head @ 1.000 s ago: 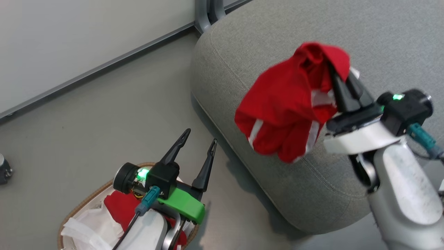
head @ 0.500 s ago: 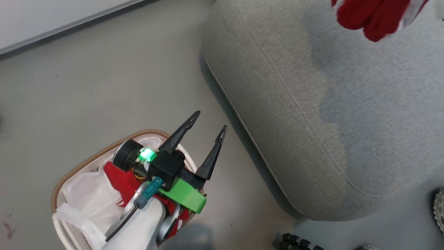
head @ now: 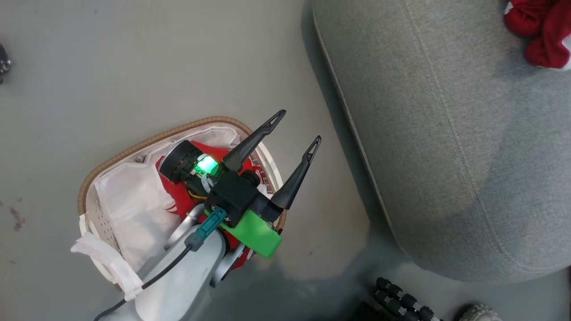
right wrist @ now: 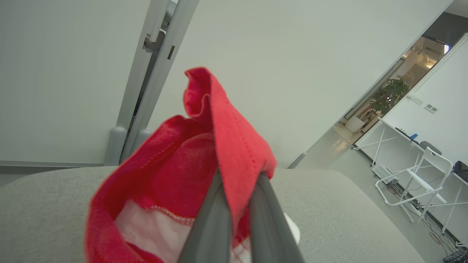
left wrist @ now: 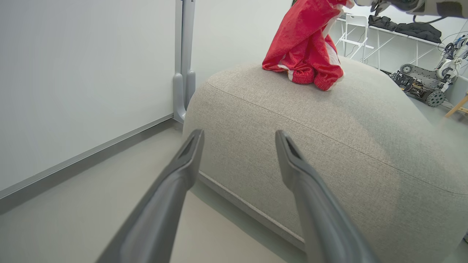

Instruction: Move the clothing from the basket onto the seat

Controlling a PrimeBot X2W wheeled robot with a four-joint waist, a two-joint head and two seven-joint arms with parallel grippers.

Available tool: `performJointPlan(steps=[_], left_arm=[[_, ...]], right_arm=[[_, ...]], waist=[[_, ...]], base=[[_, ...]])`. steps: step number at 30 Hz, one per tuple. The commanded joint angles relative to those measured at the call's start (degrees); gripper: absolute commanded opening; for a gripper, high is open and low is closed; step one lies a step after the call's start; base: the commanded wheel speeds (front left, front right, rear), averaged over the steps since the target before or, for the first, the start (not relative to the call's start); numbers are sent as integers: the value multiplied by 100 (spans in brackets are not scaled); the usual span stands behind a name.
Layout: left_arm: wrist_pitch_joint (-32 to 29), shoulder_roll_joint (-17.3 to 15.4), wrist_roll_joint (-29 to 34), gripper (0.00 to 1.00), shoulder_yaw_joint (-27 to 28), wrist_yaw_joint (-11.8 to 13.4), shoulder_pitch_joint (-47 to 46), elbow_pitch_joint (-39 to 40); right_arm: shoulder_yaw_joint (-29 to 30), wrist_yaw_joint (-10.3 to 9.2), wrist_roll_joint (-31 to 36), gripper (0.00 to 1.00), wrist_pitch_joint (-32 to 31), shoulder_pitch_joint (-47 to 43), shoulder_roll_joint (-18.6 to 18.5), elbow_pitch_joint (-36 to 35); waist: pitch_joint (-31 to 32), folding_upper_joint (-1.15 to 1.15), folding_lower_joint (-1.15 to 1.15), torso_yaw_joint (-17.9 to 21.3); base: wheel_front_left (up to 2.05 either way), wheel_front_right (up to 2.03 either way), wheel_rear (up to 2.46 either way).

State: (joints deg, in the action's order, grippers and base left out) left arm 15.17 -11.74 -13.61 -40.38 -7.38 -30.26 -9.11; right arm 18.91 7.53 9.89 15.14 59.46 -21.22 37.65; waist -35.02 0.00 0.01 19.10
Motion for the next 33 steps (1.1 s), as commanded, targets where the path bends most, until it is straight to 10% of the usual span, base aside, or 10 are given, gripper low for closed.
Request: performJointPlan(steps=[1, 5, 7, 8, 9, 33], left_arm=[[-3, -42, -41, 100, -39, -17, -116, 31], [-3, -82, -93, 100, -151, -17, -166, -6], [-3, -79, -117, 100, -154, -17, -139, -44], [-3, -72, -125, 100, -149, -17, -122, -67], [-3, -62, -142, 100, -142, -17, -99, -98], [-3, 568, -2, 100, 1118, -17, 1279, -642]], right_arm=[[137, -8, 55, 0, 1, -175, 81, 142], [503, -8, 189, 0, 1, -538, 351, 399], [627, -8, 205, 44, 2, -777, 468, 384], [665, -8, 207, 88, 2, -859, 515, 358], [716, -8, 196, 100, 2, -985, 570, 328], [-366, -8, -871, 100, 2, -3675, 1108, -1287]], waist=[[-256, 0, -1, -235], [-203, 0, -1, -188], [-125, 0, -1, -142], [-90, 0, -1, -125], [-39, 0, -1, -104], [1940, 0, -1, -470]], base=[[0, 0, 0], [0, 0, 0], [0, 0, 0], [0, 0, 0], [0, 0, 0], [0, 0, 0]])
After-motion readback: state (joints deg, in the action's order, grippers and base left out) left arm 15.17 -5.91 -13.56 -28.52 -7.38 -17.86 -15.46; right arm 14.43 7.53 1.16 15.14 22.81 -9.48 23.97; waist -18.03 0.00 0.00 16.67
